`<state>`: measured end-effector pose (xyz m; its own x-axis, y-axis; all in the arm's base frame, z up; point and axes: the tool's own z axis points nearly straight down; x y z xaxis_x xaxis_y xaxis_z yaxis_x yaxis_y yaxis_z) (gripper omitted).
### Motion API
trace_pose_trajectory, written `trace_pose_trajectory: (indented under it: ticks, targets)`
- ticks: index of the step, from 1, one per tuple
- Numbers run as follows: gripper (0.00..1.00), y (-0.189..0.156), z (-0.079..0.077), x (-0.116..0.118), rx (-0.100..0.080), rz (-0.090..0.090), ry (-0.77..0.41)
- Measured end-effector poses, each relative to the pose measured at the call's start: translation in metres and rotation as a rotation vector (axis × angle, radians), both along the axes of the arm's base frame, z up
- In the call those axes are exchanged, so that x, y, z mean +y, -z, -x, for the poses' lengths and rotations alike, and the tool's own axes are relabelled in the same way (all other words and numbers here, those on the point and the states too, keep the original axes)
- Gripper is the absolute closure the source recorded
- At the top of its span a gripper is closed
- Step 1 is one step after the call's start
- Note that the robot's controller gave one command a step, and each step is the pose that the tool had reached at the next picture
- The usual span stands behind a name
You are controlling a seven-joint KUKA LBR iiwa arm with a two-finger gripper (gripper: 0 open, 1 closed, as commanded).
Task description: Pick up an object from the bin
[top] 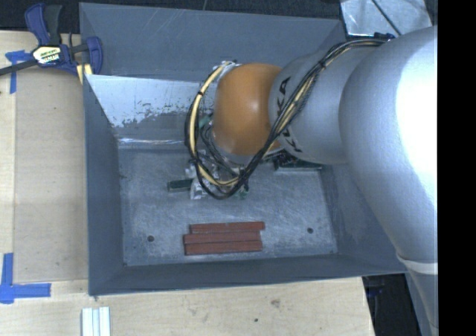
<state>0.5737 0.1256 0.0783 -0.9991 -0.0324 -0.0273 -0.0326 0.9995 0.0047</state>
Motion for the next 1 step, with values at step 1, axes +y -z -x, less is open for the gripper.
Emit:
trace_pose_trajectory:
  ticks: [1]
  targets:
    - [1.00,0.0000,0.0000,0.0000,0.000,0.000,0.000]
